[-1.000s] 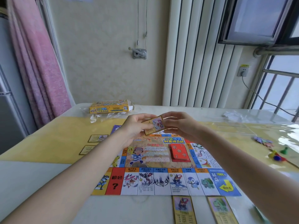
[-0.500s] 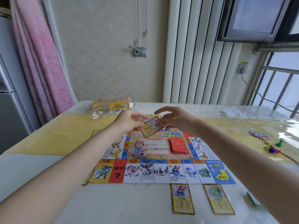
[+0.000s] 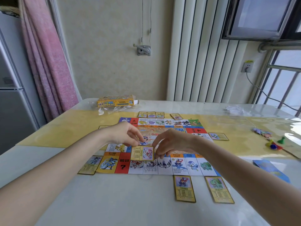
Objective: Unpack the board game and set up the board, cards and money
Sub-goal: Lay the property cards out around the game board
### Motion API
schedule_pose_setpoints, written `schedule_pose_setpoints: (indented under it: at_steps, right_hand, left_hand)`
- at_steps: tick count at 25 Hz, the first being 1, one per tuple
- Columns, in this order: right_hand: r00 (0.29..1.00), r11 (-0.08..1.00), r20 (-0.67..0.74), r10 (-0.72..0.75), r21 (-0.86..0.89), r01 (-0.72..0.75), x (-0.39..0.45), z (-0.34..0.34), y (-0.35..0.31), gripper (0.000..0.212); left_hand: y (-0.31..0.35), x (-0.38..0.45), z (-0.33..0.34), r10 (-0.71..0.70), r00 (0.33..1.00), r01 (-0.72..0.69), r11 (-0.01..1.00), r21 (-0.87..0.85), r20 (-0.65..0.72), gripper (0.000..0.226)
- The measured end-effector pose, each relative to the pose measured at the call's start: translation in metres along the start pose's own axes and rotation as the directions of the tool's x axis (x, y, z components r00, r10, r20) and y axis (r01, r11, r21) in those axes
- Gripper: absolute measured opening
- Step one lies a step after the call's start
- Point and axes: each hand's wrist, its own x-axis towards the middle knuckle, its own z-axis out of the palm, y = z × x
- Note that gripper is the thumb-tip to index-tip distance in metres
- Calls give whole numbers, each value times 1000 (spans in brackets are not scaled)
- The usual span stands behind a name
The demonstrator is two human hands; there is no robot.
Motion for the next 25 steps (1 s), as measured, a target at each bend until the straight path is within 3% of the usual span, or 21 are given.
schedule_pose_setpoints:
  at_steps: [7,11,13,16,18,22,25]
  right_hand:
    - [1000,997,9,-14,78,13,3,3,-2,11]
    - [1000,999,21,-19,-37,20,3,18,-11,11]
    - [1000,997,11,8,-79,-8,3,27,-16,7]
    - [988,996,-125,87,-18,-90,6,39,-21,5]
    - [991,990,-128,32,-130,-49,8,48,-22,11]
    - [991,950,-38,-126,-292,110,12,71,-26,16]
    - [969,871,-65,-240,-455,185,18,83,-27,18]
  left_hand:
    - [2,-3,-2,11,1000,-12,999,53,13,21]
    - [1,-7,-3,5,999,-8,999,54,49,19]
    - [-1,-13,-1,-57,992,50,996,68,110,17]
    - [-5,-28,8,-147,949,149,989,14,278,14]
    - [-7,-36,10,-167,919,172,985,17,356,11]
    - [-17,-39,1,-198,953,160,971,175,228,8]
    - [-19,-39,4,-235,941,171,952,256,245,11]
